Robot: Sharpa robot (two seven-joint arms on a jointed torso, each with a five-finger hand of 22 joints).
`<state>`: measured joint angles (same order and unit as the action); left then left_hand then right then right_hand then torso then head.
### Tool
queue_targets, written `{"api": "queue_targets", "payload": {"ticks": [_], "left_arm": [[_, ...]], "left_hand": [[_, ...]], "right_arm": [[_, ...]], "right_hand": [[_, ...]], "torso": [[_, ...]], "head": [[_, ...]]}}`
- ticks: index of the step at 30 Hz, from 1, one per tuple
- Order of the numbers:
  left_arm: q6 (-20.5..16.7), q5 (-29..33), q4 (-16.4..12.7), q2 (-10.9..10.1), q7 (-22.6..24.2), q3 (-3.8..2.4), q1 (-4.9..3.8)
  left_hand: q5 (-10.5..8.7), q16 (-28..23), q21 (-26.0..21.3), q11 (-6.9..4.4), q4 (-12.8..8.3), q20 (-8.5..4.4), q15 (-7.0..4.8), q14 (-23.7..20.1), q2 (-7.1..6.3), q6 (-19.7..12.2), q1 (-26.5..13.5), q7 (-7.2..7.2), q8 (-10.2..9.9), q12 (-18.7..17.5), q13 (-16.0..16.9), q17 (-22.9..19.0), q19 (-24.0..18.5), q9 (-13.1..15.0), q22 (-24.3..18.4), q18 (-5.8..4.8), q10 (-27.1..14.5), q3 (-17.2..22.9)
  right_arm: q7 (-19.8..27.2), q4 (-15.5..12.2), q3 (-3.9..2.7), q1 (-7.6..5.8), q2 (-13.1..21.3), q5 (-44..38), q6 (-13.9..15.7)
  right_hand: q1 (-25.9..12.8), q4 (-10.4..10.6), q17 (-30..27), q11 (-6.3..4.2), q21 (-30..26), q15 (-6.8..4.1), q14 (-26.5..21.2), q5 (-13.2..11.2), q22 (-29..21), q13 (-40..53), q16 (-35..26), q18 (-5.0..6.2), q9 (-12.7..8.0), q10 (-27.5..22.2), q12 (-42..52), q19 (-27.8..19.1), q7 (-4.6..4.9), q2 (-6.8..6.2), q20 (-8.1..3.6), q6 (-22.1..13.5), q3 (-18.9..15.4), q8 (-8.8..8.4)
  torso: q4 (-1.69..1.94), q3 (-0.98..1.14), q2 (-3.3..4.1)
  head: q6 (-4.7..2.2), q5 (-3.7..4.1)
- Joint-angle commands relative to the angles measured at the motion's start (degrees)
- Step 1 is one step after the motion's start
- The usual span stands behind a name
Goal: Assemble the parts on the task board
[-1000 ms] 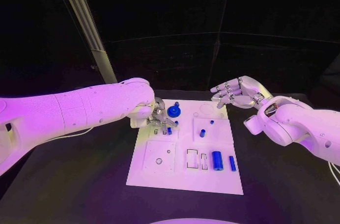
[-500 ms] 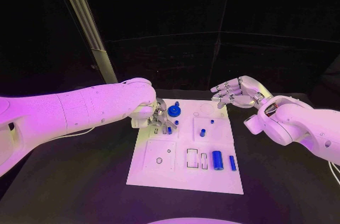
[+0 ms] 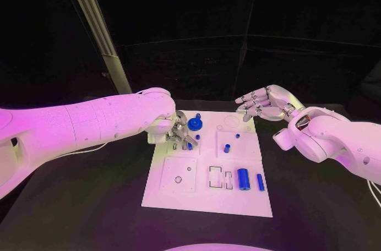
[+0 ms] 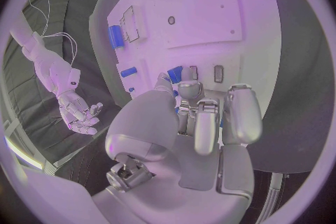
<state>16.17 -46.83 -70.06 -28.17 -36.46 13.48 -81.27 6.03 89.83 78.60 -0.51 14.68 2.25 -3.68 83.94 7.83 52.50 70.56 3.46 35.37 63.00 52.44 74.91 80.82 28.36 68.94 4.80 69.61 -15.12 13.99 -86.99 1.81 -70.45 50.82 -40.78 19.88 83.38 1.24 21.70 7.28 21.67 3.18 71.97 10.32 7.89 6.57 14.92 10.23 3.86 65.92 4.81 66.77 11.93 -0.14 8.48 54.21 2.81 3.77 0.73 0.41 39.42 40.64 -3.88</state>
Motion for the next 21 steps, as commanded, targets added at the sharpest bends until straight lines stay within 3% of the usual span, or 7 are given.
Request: {"api": "queue_targets", "payload": {"ticks": [1, 8, 16, 18, 20, 21], "left_arm": [[-0.1, -0.1, 0.0, 0.1, -0.2, -0.01, -0.04], [-0.2, -0.1, -0.1, 0.1, 0.5, -0.01, -0.03], [-0.9, 0.2, -0.7, -0.6, 1.5, -0.01, 0.0], [-1.4, 0.6, -1.1, -1.2, 1.6, -0.02, 0.02], [-2.1, 0.8, -1.7, -1.9, 1.6, -0.02, 0.03], [-2.5, 0.8, -2.0, -2.3, 1.6, -0.02, 0.03]], "left_hand": [[0.29, 0.2, 0.3, -0.05, -0.3, 0.06, -0.36, 6.1, 0.51, -0.5, 1.3, -0.02, 0.3, 0.4, 0.1, 15.1, 0.1, 0.2, 0.2, -0.62, 0.0, 1.1], [0.49, 0.2, 0.5, -0.48, -3.6, -0.24, -0.72, 6.1, 2.5, -1.6, 7.2, -0.43, -0.2, -0.1, -0.3, 15.1, 0.2, 0.5, 0.7, -0.68, -0.4, 6.6], [0.94, 0.2, 0.5, -0.77, -7.2, -0.65, -1.06, 6.1, 1.69, -2.3, 12.8, -0.62, -1.4, -1.6, -1.2, 15.1, 0.1, 0.3, 1.0, -0.69, -1.3, 15.2], [1.04, 0.2, 0.6, -0.77, -8.0, -0.72, -1.1, 6.1, 0.82, -2.2, 13.6, -0.57, -1.2, -1.9, -1.3, 15.1, 0.1, 0.6, 1.1, -0.71, -1.1, 18.7], [0.92, 0.2, 0.6, -0.71, -7.8, -0.66, -0.75, 6.1, -1.99, -2.3, 11.9, -0.14, -0.7, -2.3, -1.6, 15.1, 0.1, 1.3, 1.2, -0.71, -0.7, 25.9], [0.74, 0.2, 0.6, -0.79, -7.1, -0.54, -0.61, 6.1, -5.17, -2.4, 9.1, 0.15, -0.3, -2.3, -1.6, 15.1, 0.0, 2.0, 1.4, -0.71, -0.3, 33.2]], "right_arm": [[0.2, 0.0, -0.04, -0.11, -0.1, -0.2, -0.6], [0.2, 0.2, -0.04, -0.11, -0.3, -0.2, -0.8], [0.1, 0.3, -0.04, -0.11, -0.4, -0.2, -1.3], [0.0, 0.4, -0.04, -0.11, -0.5, -0.2, -1.4], [0.0, 0.5, -0.04, -0.11, -0.5, -0.2, -1.5], [-0.1, 0.5, -0.03, -0.11, -0.5, -0.2, -1.6]], "right_hand": [[-0.1, -0.3, -0.1, 0.25, 0.0, -0.03, -0.4, 0.4, 0.0, -0.1, -0.1, 0.17, 0.0, 0.0, 0.1, 0.3, -0.01, -0.27, 0.03, -0.4, 0.0, 0.06], [-0.1, -0.3, -0.1, 0.26, 0.0, -0.02, -0.4, 0.4, 0.0, -0.1, -0.1, 0.17, 0.0, 0.0, 0.1, 0.3, -0.01, -0.29, 0.04, -0.4, 0.0, 0.07], [-0.5, -0.2, -0.3, 0.32, -0.2, 0.06, -0.5, 0.3, -0.1, -0.3, -0.1, 0.12, 0.0, -0.1, 0.1, 0.3, 0.03, -0.32, 0.09, -0.4, 0.0, 0.07], [-1.1, 0.0, -0.5, 0.37, -0.4, 0.15, -0.6, -0.4, -0.2, -0.5, 0.0, 0.1, 0.0, -0.2, 0.1, 0.2, 0.06, -0.35, 0.19, -0.4, -0.1, 0.07], [-1.2, 0.0, -0.5, 0.38, -0.4, 0.17, -0.6, -0.5, -0.2, -0.6, 0.0, 0.1, 0.0, -0.2, 0.1, 0.3, 0.06, -0.36, 0.21, -0.4, -0.1, 0.07], [-1.2, 0.0, -0.5, 0.38, -0.4, 0.17, -0.6, -0.5, -0.2, -0.6, 0.0, 0.1, 0.0, -0.2, 0.1, 0.3, 0.06, -0.36, 0.22, -0.4, -0.1, 0.07]], "torso": [[0.04, 0.01, 0.01], [-0.01, 0.03, 0.01], [0.03, 0.02, 0.03], [0.06, 0.01, -0.02], [0.11, 0.02, -0.04], [0.14, 0.03, -0.04]], "head": [[0.09, 0.09], [0.16, 0.01], [0.36, -0.07], [0.32, -0.01], [0.35, 0.05], [0.35, 0.07]]}}
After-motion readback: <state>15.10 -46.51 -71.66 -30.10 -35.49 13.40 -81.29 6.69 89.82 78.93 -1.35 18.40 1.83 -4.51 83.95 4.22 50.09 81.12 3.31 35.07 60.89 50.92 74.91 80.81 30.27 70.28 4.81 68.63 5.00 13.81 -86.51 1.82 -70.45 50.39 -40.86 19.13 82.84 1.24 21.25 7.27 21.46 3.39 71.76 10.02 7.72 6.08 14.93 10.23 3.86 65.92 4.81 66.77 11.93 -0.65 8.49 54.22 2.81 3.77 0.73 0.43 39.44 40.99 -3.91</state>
